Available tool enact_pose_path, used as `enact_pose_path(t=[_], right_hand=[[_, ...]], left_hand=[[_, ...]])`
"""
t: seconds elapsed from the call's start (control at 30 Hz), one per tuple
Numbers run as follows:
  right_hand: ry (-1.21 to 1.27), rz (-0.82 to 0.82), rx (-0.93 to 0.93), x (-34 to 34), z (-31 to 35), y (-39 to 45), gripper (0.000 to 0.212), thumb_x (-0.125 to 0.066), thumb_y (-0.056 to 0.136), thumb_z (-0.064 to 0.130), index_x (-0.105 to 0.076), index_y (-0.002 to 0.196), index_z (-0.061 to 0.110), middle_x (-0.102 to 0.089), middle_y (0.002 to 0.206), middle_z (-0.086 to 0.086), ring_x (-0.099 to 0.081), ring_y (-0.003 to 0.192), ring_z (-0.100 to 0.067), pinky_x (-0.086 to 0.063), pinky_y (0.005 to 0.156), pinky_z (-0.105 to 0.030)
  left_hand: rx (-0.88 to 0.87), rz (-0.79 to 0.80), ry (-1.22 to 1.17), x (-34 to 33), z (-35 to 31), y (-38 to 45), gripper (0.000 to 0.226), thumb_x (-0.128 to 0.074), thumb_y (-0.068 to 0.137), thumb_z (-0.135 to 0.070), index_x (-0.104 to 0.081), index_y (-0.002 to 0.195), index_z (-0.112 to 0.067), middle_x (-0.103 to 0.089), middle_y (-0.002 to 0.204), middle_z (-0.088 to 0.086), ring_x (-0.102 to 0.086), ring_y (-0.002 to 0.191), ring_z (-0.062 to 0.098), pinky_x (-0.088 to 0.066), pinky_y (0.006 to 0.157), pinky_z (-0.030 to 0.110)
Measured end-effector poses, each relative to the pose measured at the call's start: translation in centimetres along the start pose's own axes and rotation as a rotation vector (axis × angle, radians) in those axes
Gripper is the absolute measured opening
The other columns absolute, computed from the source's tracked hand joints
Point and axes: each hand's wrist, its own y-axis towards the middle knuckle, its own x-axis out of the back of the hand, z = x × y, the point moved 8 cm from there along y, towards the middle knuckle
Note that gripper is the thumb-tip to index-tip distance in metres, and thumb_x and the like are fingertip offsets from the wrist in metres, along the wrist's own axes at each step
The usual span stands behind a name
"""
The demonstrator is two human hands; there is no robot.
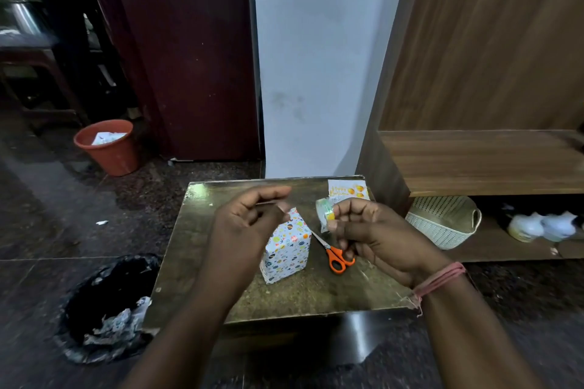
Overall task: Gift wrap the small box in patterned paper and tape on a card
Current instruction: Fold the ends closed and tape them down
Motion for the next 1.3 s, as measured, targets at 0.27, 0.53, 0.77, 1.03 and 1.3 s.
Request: enact_pose_path(t=[0.27, 0.53, 0.77, 1.03, 1.3], right_hand=[[0.102, 0.184, 0.089, -4.5, 1.3, -0.3, 0.021, -0.076, 0.081, 0.002, -0.067, 0.098, 0.008, -0.060, 0.079, -0.010, -0.057, 0.064, -0.020, -0.048, 0.054, -0.028], [0.161, 0.091, 0.159, -4.3, 2.2, 0.2, 0.033, -0.072, 0.085, 0.013, -0.067, 0.110, -0.008, -0.063, 0.089, -0.025, -0.063, 0.070, -0.023, -0.053, 0.058, -0.028], [0.094, 0.023, 0.188, -4.5, 2.5, 0.1, 0.018, -0.074, 0.080, 0.011, -0.072, 0.092, -0.001, -0.066, 0.077, -0.016, -0.059, 0.061, -0.020, -0.047, 0.049, -0.026], [0.075, -0.037, 0.330, -5.7, 3.2, -0.1, 0.002, -0.074, 0.084, 0.009, -0.074, 0.085, 0.010, -0.063, 0.075, -0.012, -0.050, 0.054, -0.018, -0.039, 0.043, -0.024], [0.144, -0.170, 0.315, -5.1, 2.8, 0.0, 0.012, -0.065, 0.093, 0.002, -0.072, 0.085, 0.009, -0.058, 0.070, -0.014, -0.046, 0.051, -0.015, -0.035, 0.041, -0.024]], left_hand=[[0.041, 0.146, 0.016, -1.4, 1.1, 0.1, 0.035, -0.067, 0.096, -0.006, -0.072, 0.125, -0.023, -0.078, 0.105, -0.002, -0.074, 0.104, 0.017, -0.058, 0.098, 0.039], [0.010, 0.086, 0.018, -0.4, 0.6, 0.5, 0.024, -0.069, 0.094, 0.000, -0.076, 0.114, -0.011, -0.077, 0.089, -0.001, -0.070, 0.071, 0.010, -0.057, 0.067, 0.023], [-0.027, 0.094, 0.160, 0.2, 0.5, 0.7, 0.034, -0.069, 0.093, 0.001, -0.077, 0.110, -0.027, -0.074, 0.081, -0.007, -0.064, 0.063, 0.006, -0.061, 0.075, 0.044], [0.038, 0.158, 0.013, -0.5, 0.2, 0.4, 0.055, -0.045, 0.084, 0.022, -0.075, 0.111, -0.016, -0.077, 0.101, 0.003, -0.066, 0.081, 0.021, -0.058, 0.072, 0.041], [0.354, 0.238, -0.364, -1.6, 1.6, -0.6, 0.058, -0.030, 0.082, 0.020, -0.076, 0.111, -0.001, -0.073, 0.096, 0.012, -0.061, 0.061, 0.013, -0.052, 0.052, 0.022]])
